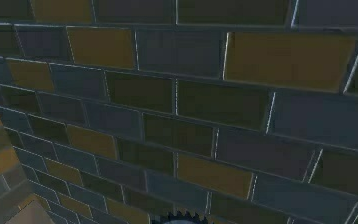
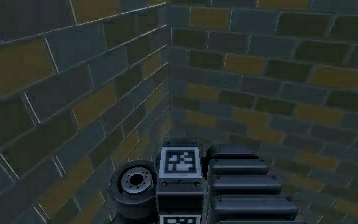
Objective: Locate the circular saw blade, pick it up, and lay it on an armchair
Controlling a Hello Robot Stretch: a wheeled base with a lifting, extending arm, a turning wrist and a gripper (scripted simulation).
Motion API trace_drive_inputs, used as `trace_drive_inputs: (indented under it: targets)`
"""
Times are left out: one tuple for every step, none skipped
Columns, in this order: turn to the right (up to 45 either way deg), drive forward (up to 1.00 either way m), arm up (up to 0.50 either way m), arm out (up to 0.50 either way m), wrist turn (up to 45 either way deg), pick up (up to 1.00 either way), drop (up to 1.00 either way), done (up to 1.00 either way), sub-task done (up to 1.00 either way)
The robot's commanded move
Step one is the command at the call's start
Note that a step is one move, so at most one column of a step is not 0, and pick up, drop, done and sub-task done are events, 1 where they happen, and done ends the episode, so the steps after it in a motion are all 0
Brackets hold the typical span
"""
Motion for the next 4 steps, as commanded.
trace_drive_inputs:
  targets:
    - [-15.0,0.0,0.0,0.0,0.0,0.0,0.0,0.0,0.0]
    - [6.0,0.0,0.0,0.0,0.0,0.0,0.0,0.0,0.0]
    - [3.0,0.0,0.0,0.0,0.0,0.0,0.0,0.0,0.0]
    - [-12.0,0.0,0.0,0.0,0.0,0.0,0.0,0.0,0.0]
